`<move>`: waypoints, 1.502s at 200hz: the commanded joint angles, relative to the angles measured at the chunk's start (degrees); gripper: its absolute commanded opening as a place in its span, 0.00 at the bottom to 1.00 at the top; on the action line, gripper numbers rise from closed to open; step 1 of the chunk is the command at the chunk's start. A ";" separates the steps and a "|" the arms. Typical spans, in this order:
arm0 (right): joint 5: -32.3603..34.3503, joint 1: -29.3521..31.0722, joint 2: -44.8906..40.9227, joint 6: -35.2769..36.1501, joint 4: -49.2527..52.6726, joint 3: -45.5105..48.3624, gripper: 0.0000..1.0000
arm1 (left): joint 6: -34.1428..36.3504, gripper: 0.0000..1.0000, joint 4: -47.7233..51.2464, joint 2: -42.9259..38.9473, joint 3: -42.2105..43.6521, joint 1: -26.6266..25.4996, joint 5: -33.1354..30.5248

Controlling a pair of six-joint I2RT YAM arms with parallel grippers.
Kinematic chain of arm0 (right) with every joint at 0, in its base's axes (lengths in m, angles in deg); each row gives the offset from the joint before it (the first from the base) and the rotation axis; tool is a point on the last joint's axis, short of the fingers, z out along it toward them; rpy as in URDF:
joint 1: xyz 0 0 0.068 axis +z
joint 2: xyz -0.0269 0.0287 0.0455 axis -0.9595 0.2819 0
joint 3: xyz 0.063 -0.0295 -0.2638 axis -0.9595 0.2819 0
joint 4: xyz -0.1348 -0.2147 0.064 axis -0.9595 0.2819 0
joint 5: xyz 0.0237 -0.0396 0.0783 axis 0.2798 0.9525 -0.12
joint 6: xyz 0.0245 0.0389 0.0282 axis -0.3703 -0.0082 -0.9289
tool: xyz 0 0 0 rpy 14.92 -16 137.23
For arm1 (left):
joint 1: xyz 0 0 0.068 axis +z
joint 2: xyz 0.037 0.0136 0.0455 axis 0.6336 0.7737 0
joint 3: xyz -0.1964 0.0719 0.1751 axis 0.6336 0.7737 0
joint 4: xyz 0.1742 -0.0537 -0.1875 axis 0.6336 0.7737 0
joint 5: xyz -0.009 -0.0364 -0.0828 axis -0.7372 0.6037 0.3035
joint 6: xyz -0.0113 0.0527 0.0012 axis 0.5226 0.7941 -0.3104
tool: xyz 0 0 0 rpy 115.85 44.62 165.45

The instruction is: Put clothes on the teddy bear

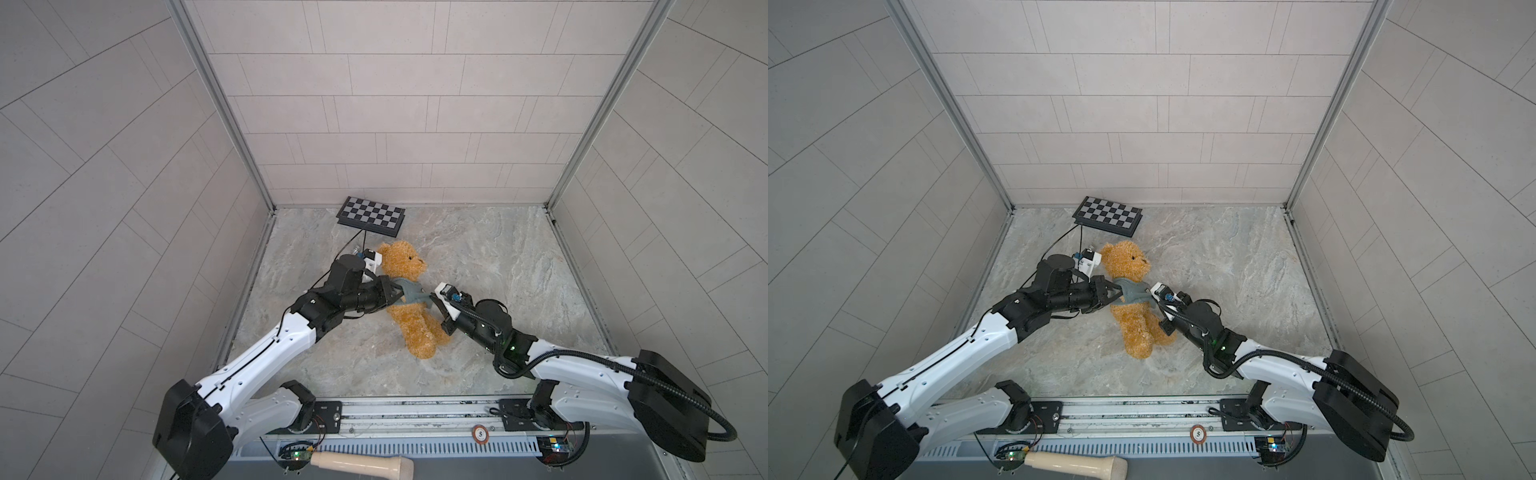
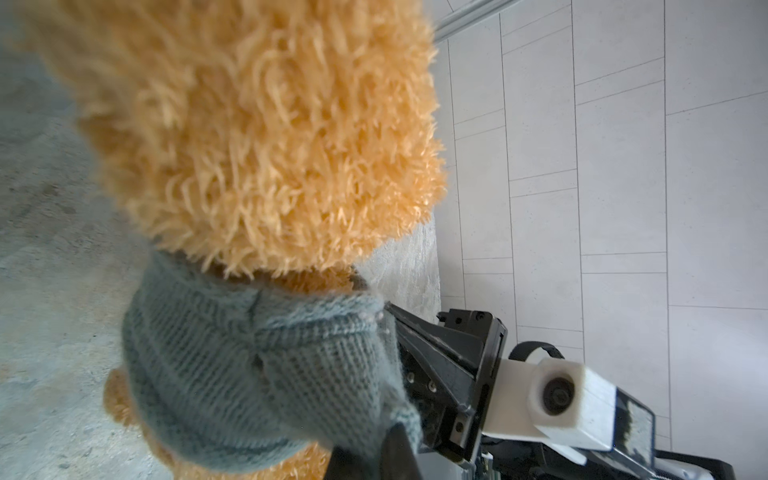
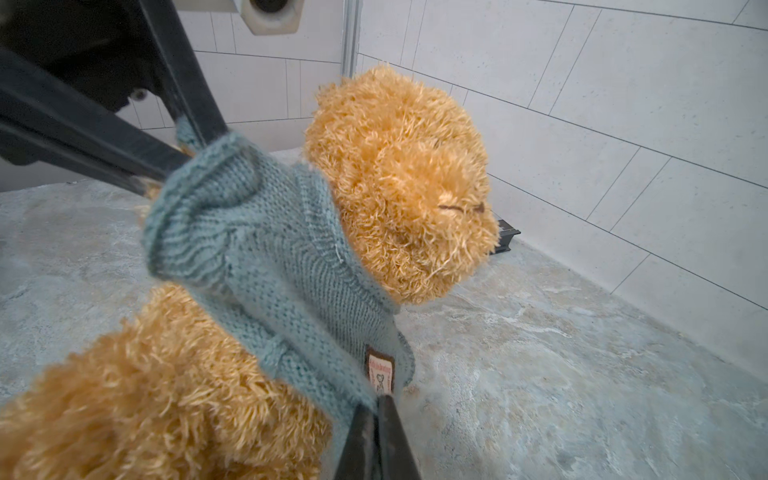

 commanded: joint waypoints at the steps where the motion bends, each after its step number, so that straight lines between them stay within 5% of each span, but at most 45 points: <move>1: 10.26 -2.09 3.30 -1.06 6.33 0.16 0.00 | 3.07 0.00 4.17 -0.65 -4.98 1.01 9.13; 22: 13.27 -2.92 5.50 -3.15 7.34 -0.43 0.00 | 10.90 0.00 18.10 -0.71 -10.09 1.99 6.89; 41: 11.67 -3.63 5.39 -3.48 6.79 0.12 0.00 | 12.56 0.00 21.09 -0.91 -11.01 3.43 6.63; 67: 3.13 -3.26 2.56 -0.07 1.05 3.17 0.00 | 14.96 0.00 21.97 1.75 -12.58 3.25 9.12; 94: -7.78 -2.21 -2.05 1.93 -3.87 6.27 0.00 | 25.15 0.00 30.55 4.67 -14.58 2.15 7.73; 128: -4.46 -1.03 -3.31 1.91 -2.89 6.34 0.00 | 28.32 0.00 30.92 6.48 -12.41 1.99 11.49; 140: -6.41 -1.45 -5.30 -0.06 -2.41 6.28 0.12 | 26.69 0.00 28.77 5.69 -12.10 1.94 12.53; 175: -16.16 -5.70 -13.12 -10.61 -0.36 4.51 0.98 | 28.21 0.00 27.61 2.79 -15.56 1.99 12.55; 203: -21.87 -12.64 -16.64 -17.37 0.66 4.10 0.99 | 30.45 0.00 24.23 0.49 -15.73 2.20 12.09; 225: -30.90 -18.78 -10.90 -25.65 -5.94 2.42 0.99 | 31.00 0.00 19.62 -1.80 -13.91 2.08 15.07; 300: -48.62 -18.80 11.40 -38.79 -44.35 -3.11 0.99 | 28.98 0.00 14.06 -1.55 -13.25 -0.66 18.87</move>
